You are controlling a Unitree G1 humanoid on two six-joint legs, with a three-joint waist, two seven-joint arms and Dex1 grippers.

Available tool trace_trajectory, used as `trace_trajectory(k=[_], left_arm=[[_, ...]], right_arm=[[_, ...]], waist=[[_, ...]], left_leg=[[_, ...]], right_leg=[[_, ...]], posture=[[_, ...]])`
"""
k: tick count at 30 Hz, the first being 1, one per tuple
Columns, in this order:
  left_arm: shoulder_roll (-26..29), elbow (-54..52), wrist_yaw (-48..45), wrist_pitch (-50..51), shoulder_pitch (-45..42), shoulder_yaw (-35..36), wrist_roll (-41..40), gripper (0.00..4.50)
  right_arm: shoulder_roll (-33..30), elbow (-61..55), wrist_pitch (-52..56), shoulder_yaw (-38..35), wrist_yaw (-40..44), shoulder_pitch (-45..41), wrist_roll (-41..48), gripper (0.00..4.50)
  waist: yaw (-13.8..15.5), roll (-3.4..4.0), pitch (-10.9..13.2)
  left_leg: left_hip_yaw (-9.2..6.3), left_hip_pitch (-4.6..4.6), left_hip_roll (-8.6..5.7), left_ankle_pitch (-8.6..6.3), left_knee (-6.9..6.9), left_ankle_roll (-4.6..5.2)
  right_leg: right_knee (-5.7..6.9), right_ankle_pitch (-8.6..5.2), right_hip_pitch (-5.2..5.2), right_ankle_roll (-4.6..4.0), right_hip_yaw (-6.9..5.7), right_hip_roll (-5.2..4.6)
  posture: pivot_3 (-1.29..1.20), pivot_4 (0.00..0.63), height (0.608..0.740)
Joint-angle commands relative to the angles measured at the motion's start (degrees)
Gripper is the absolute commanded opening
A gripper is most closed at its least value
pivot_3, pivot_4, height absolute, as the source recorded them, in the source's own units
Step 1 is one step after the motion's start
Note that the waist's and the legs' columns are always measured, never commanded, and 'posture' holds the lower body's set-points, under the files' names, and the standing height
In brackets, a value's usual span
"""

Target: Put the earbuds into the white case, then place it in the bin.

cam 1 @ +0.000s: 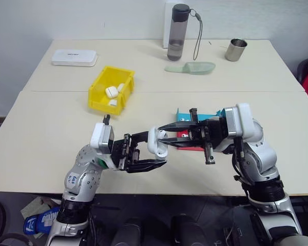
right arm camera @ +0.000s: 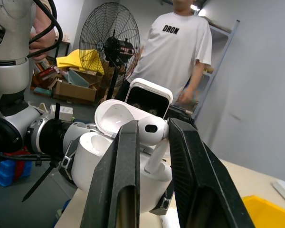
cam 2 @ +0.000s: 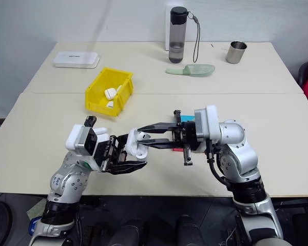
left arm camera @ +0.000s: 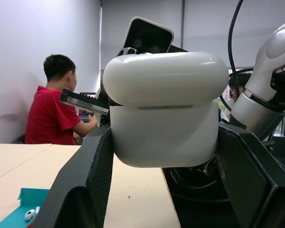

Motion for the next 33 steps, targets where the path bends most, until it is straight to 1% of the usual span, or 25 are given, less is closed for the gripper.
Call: trace_trajectory(k=[1, 2, 4, 9, 12, 13, 17, 18, 20, 23, 25, 28, 30, 32, 33], left_arm=[[-1.9, -3.5, -0.6, -1.9, -2.7, -1.2, -1.6, 2.77], [-2.0, -3.5, -0.6, -1.9, -2.8, -1.2, -1.6, 2.77], [-2.1, -3.5, -0.6, -2.0, -2.8, -1.1, -1.4, 2.77], [-2.6, -3.3, -0.2, -2.4, -2.7, -0.8, -1.1, 2.77], [-2.6, -3.1, 0.3, -2.4, -2.4, -0.1, -1.4, 2.77], [-2.5, -3.1, 0.7, -2.5, -2.1, 0.0, -1.2, 2.77], [-1.2, -2.4, 0.7, -3.4, 0.0, 1.3, -0.6, 2.77], [-0.7, -2.2, 0.5, -3.7, 0.6, 1.7, -0.4, 2.77], [0.6, -1.8, 0.1, -4.3, 2.1, 2.5, -0.1, 2.77], [2.4, -1.9, -0.2, -5.4, 4.5, 4.1, -0.1, 2.77], [3.1, -2.0, -0.2, -6.0, 6.1, 5.2, -0.4, 2.77], [3.4, -2.6, 0.3, -6.5, 7.7, 5.6, -0.4, 2.77], [3.5, -2.7, 0.1, -7.1, 8.6, 5.4, 0.0, 2.77], [3.5, -2.8, 0.1, -7.5, 9.0, 5.3, 0.1, 2.77], [3.5, -3.0, 0.3, -7.6, 9.2, 5.1, 0.2, 2.77]], right_arm=[[-1.0, -0.6, 3.4, 1.4, -0.2, 0.4, -0.3, 0.79], [-0.6, -0.5, 2.1, 1.0, -0.1, 0.2, -0.7, 1.17], [-0.4, -0.6, 1.1, 0.5, 0.2, 0.2, -0.8, 1.78], [-1.7, -1.1, 2.7, -1.8, 0.5, 0.3, 1.2, 3.35], [-3.1, -1.5, 3.7, -3.5, 0.5, 0.3, 2.2, 4.40], [-4.1, -1.7, 4.3, -4.7, 0.3, 0.7, 2.9, 4.49], [-10.9, -3.1, 8.0, -11.9, -0.3, 4.4, 6.5, 4.49], [-12.7, -3.2, 8.5, -13.6, -0.2, 5.7, 6.8, 4.49], [-17.6, -1.3, 6.5, -18.5, 2.3, 10.8, 4.6, 4.49], [-23.1, 6.6, -0.6, -27.3, 5.6, 20.5, -0.9, 4.49], [-24.6, 14.7, -6.9, -32.5, 6.6, 26.2, -4.4, 4.49], [-25.3, 27.3, -14.7, -37.7, 5.7, 31.0, -8.0, 4.49], [-26.1, 34.6, -19.4, -38.5, 6.1, 33.0, -10.7, 4.49], [-27.1, 37.2, -21.2, -37.8, 6.0, 33.7, -12.5, 4.49], [-27.8, 36.8, -21.0, -36.6, 4.1, 32.7, -14.0, 4.49]], waist=[[0.0, 0.00, 0.0], [0.0, 0.00, 0.0], [0.0, 0.00, 0.0], [0.0, 0.00, 0.0], [0.0, 0.00, 0.0], [0.0, 0.00, 0.0], [0.5, -0.03, 0.0], [0.7, -0.03, 0.0], [1.0, -0.04, 0.0], [1.8, -0.05, 0.0], [1.9, -0.08, 0.0], [1.7, -0.08, 0.0], [1.5, -0.08, 0.1], [1.1, -0.06, 0.1], [0.9, -0.03, 0.1]], left_leg=[[0.00, 0.00, 0.00, 0.00, 0.00, 0.00], [0.00, 0.00, 0.00, 0.00, 0.00, 0.00], [0.00, 0.00, 0.00, 0.00, 0.00, 0.00], [0.00, 0.00, 0.00, 0.00, 0.00, 0.00], [0.00, -0.01, 0.00, 0.00, 0.00, 0.00], [0.00, -0.01, 0.00, 0.00, 0.00, 0.00], [-0.03, -0.03, -0.01, 0.00, 0.01, 0.01], [-0.03, -0.04, -0.01, -0.01, 0.01, 0.02], [-0.03, -0.04, -0.01, -0.02, -0.01, 0.04], [-0.03, -0.03, 0.00, -0.02, -0.06, 0.05], [-0.02, -0.01, -0.01, -0.05, -0.03, 0.11], [0.11, 0.03, -0.02, -0.07, -0.01, 0.15], [0.18, 0.06, 0.00, -0.07, 0.00, 0.16], [0.24, 0.11, 0.01, -0.07, -0.02, 0.15], [0.32, 0.13, 0.04, -0.07, -0.06, 0.15]], right_leg=[[0.00, 0.00, 0.00, 0.00, 0.00, 0.00], [0.00, 0.00, 0.00, 0.00, 0.00, 0.00], [0.00, 0.00, 0.00, 0.00, 0.00, 0.00], [-0.01, 0.00, 0.00, 0.00, -0.01, 0.00], [-0.01, 0.00, 0.00, 0.00, 0.00, 0.00], [-0.02, 0.00, 0.00, 0.00, 0.00, 0.00], [-0.07, 0.00, 0.04, 0.00, -0.03, -0.02], [-0.14, 0.00, 0.07, 0.00, -0.03, -0.02], [-0.17, 0.00, 0.08, 0.00, -0.03, -0.01], [-0.24, 0.00, 0.12, 0.00, -0.05, 0.00], [-0.29, 0.00, 0.21, 0.00, -0.05, -0.01], [-0.31, 0.00, 0.24, 0.00, 0.04, -0.01], [-0.31, 0.00, 0.24, 0.00, 0.09, 0.00], [-0.28, 0.00, 0.22, 0.00, 0.13, 0.02], [-0.29, 0.00, 0.22, 0.00, 0.20, 0.05]], posture=[[0.00, 0.150, 0.740], [0.00, 0.150, 0.740], [0.00, 0.150, 0.740], [0.00, 0.150, 0.740], [0.00, 0.150, 0.740], [0.00, 0.150, 0.740], [0.00, 0.150, 0.740], [0.00, 0.150, 0.740], [0.00, 0.150, 0.740], [0.00, 0.150, 0.740], [0.00, 0.150, 0.740], [0.00, 0.150, 0.740], [0.00, 0.150, 0.740], [0.00, 0.150, 0.740], [0.00, 0.150, 0.740]])
